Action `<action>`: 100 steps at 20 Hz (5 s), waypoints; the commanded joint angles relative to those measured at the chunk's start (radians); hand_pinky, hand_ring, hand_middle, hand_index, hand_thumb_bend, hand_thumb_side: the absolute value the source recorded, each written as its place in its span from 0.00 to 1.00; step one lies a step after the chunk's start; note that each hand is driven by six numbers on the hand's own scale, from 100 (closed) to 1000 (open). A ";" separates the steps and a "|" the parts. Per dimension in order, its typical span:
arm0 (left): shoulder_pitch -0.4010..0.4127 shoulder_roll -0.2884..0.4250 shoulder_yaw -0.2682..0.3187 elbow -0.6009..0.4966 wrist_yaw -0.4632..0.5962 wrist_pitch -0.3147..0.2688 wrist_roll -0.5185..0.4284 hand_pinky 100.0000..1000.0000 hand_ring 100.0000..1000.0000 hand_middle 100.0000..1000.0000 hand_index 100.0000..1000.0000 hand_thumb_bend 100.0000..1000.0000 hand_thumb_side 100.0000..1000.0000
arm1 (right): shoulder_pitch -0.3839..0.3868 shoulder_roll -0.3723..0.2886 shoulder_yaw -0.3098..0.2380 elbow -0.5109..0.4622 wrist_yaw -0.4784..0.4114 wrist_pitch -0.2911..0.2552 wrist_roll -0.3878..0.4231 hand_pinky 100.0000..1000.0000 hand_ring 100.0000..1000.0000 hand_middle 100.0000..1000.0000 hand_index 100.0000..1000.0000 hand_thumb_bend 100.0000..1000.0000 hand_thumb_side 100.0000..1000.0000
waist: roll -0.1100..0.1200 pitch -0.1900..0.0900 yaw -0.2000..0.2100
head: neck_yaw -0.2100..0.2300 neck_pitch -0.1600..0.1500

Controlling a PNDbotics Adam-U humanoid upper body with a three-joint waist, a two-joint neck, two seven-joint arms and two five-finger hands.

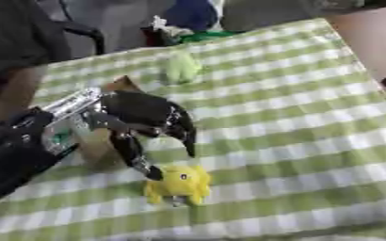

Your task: Pick up objects on the table and place them in the box.

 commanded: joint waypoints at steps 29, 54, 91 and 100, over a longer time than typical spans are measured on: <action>0.004 -0.028 -0.001 0.030 0.004 -0.196 -0.302 0.75 0.68 0.61 0.74 0.57 0.02 | -0.018 -0.004 0.003 -0.032 -0.015 -0.004 0.009 0.88 0.76 0.58 0.92 0.00 0.61 | -0.052 -0.012 0.005 | 0.015 0.005; 0.017 -0.081 -0.003 0.085 0.048 -0.196 -0.473 0.74 0.68 0.63 0.73 0.60 0.03 | -0.021 0.003 0.005 -0.029 -0.015 -0.004 0.010 0.88 0.76 0.58 0.92 0.00 0.62 | -0.050 -0.006 -0.009 | 0.024 0.005; 0.010 0.024 0.221 0.166 -0.088 -0.196 -0.222 0.56 0.41 0.34 0.46 0.08 0.00 | -0.016 -0.001 0.000 -0.026 -0.010 -0.003 0.004 0.88 0.76 0.58 0.92 0.00 0.62 | -0.047 -0.011 0.013 | 0.023 0.005; 0.052 0.010 0.419 0.303 -0.431 -0.196 0.081 0.60 0.42 0.37 0.46 0.12 0.00 | -0.014 0.002 -0.005 -0.027 -0.008 -0.003 -0.001 0.88 0.76 0.58 0.92 0.00 0.62 | -0.053 -0.006 0.025 | 0.018 0.005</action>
